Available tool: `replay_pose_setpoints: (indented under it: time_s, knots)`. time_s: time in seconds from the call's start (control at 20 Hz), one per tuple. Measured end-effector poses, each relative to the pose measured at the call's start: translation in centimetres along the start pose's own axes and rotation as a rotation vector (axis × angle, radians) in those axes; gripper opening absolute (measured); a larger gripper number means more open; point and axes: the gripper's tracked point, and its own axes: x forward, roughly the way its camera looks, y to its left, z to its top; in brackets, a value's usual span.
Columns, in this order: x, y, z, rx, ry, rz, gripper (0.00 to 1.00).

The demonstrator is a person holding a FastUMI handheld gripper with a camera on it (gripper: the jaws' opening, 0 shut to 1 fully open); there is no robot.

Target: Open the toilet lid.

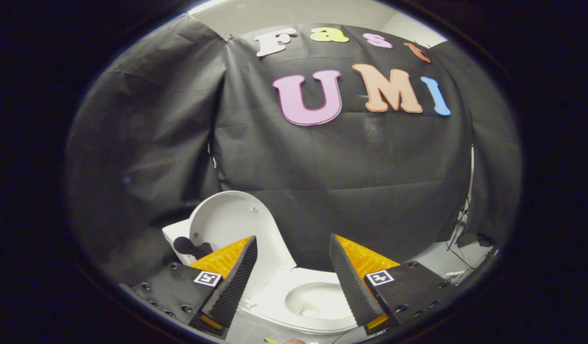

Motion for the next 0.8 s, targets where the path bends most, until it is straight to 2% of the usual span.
replay_pose_setpoints:
  time_s: [0.45, 0.8]
  knots:
    - [-1.6, -5.2, -1.3, -0.029, -0.021, -0.024, 0.94]
    - [-3.7, -11.9, -2.5, -0.005, -0.018, -0.118, 0.94]
